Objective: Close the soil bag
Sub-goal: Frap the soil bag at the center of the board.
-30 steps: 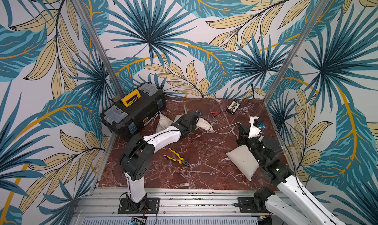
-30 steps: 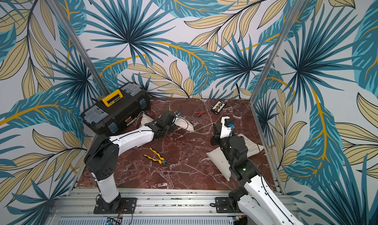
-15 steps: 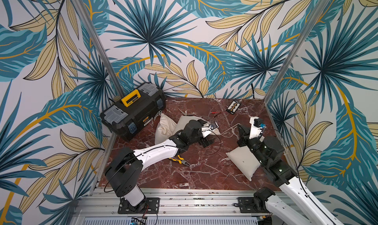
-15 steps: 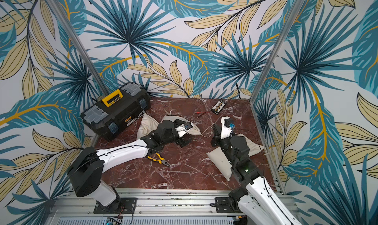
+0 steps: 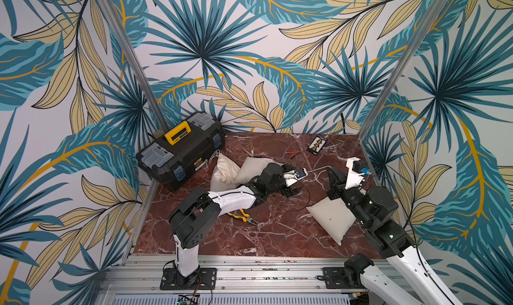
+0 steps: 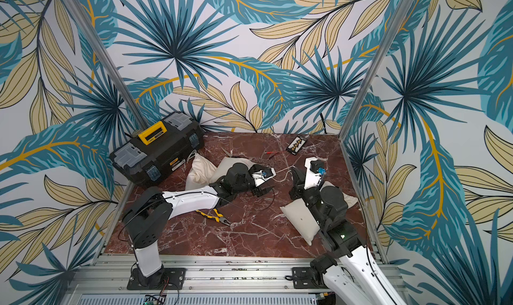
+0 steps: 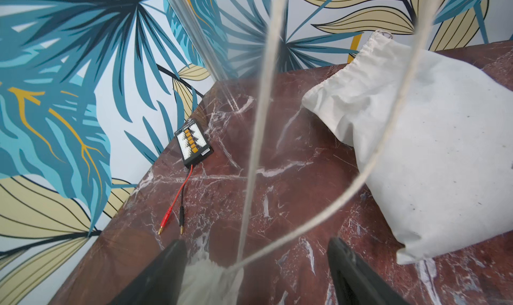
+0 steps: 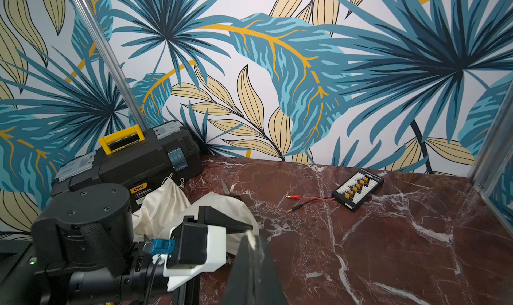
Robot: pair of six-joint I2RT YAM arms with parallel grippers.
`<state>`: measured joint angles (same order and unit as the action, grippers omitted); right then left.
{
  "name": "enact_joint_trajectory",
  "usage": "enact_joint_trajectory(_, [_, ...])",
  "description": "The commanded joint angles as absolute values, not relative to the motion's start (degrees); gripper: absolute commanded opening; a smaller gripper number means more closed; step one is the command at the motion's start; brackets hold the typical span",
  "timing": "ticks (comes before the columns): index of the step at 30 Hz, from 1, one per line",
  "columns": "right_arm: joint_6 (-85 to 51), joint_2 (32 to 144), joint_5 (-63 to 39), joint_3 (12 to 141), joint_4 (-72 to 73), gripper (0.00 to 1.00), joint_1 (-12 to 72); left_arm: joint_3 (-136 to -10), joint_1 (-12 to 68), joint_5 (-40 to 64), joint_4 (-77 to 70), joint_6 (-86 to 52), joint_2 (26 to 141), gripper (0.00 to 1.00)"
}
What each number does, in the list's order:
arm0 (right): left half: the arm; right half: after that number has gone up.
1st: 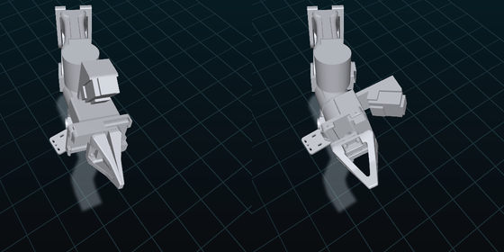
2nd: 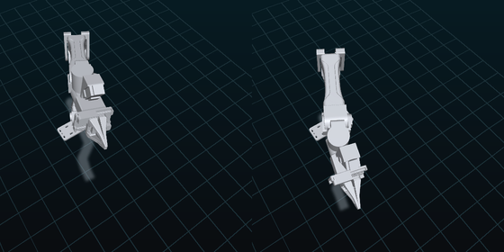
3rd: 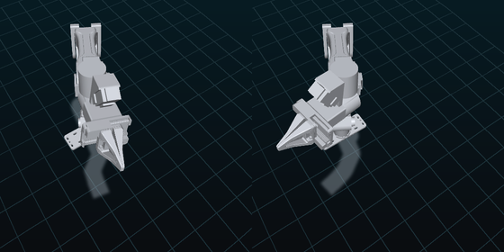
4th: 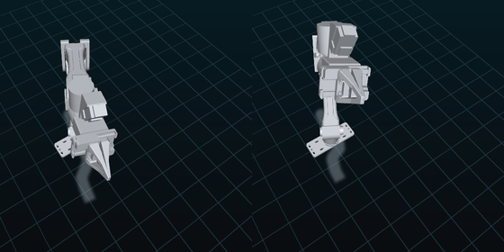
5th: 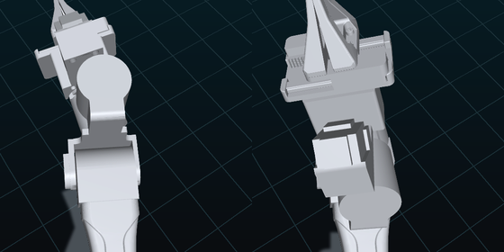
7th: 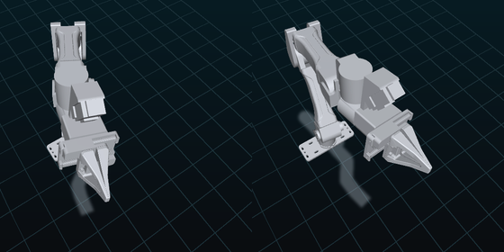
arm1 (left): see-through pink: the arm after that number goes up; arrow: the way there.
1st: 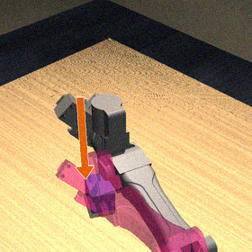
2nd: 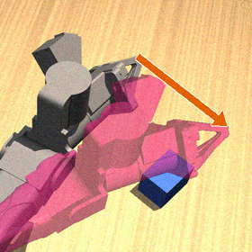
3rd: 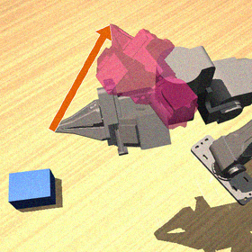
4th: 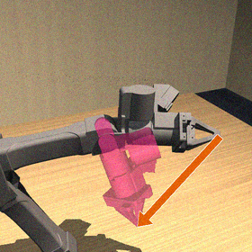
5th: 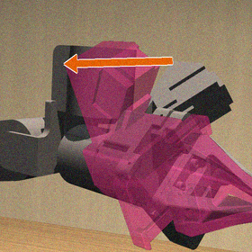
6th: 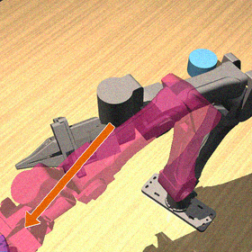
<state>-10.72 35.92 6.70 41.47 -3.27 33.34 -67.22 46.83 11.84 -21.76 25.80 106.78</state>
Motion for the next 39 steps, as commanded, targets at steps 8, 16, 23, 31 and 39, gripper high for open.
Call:
enact_joint_trajectory(8, [-10.56,34.18,6.04,42.01,-2.91,0.00,33.08,-73.65,46.95,13.36,-23.37,26.24,110.17,0.54])
enact_joint_trajectory(16, [-10.72,32.60,6.98,43.85,-5.20,0.00,33.12,-74.95,47.12,6.34,-21.25,27.38,111.98,0.24])
enact_joint_trajectory(23, [-10.10,27.71,10.97,45.05,-9.03,0.00,33.09,-76.54,47.20,-4.97,-17.81,26.12,114.61,0.10])
enact_joint_trajectory(31, [-9.77,22.09,18.00,47.19,-14.66,0.00,33.08,-77.61,46.06,-17.39,-12.65,24.07,115.99,0.01])
enact_joint_trajectory(39, [-10.77,14.59,27.81,48.81,-19.72,0.00,33.11,-78.58,41.28,-23.47,-3.89,15.86,115.88,0.05])
